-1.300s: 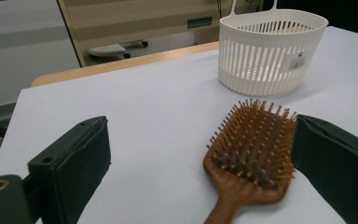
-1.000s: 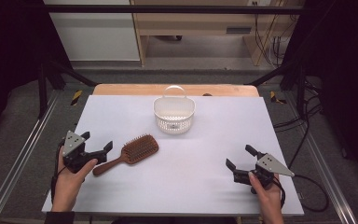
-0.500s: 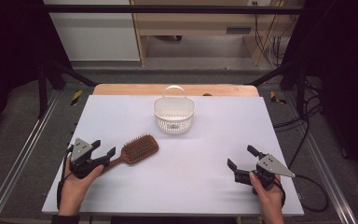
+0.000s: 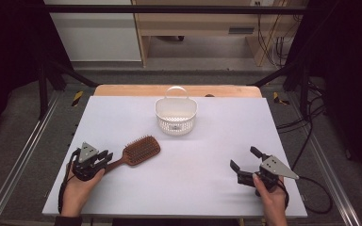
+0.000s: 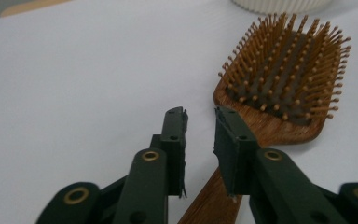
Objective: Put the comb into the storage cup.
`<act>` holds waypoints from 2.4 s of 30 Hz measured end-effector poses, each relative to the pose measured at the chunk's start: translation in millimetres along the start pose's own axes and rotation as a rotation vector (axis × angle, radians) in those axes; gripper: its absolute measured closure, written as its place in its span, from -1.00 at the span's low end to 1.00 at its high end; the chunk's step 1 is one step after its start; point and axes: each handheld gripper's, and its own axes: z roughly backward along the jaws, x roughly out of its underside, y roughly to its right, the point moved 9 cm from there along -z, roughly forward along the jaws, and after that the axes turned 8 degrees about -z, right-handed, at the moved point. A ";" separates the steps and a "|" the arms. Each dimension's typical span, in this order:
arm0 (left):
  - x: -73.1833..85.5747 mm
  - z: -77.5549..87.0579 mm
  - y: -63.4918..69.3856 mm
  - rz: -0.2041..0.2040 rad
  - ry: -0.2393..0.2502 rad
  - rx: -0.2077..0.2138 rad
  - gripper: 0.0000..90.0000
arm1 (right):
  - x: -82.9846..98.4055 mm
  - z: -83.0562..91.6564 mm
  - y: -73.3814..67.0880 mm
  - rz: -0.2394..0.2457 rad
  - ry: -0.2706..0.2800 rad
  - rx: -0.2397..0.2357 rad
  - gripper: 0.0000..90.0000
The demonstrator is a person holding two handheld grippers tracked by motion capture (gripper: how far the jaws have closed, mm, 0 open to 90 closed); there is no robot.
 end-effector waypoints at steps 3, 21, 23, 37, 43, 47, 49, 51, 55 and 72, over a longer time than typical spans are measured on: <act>4.6 -4.3 -1.2 0.002 -0.035 0.015 0.86 | 1.2 -0.2 -0.3 0.002 -0.006 -0.002 -0.87; 14.0 -12.8 -0.2 -0.035 -0.106 0.016 0.98 | 1.9 -0.3 -2.1 0.001 -0.012 -0.011 -0.88; 14.7 -13.2 -0.3 -0.035 -0.110 0.017 0.98 | 2.0 -0.4 -2.4 0.001 -0.013 -0.012 -0.88; 19.3 -12.6 8.8 -0.057 -0.162 0.064 1.00 | 2.6 -1.1 -5.1 0.004 -0.018 -0.021 -0.88; 17.2 -11.2 16.5 -0.072 -0.172 0.087 1.00 | 1.9 -0.7 -5.6 0.005 -0.015 -0.024 -0.88; 16.3 -10.9 19.9 -0.078 -0.177 0.099 1.00 | 1.7 -0.6 -5.7 0.004 -0.014 -0.025 -0.88; 17.1 -10.8 22.6 -0.080 -0.185 0.112 1.00 | 1.7 -0.6 -5.7 0.003 -0.014 -0.025 -0.88; 17.1 -10.8 23.6 -0.082 -0.187 0.117 1.00 | 1.7 -0.6 -5.7 0.003 -0.014 -0.024 -0.88; 16.4 -10.3 28.1 -0.096 -0.196 0.133 1.00 | 1.6 -0.5 -5.6 0.003 -0.014 -0.024 -0.88; 3.6 4.4 24.4 -0.071 -0.132 0.120 1.00 | 1.5 -1.6 -7.9 0.007 -0.016 -0.027 -0.88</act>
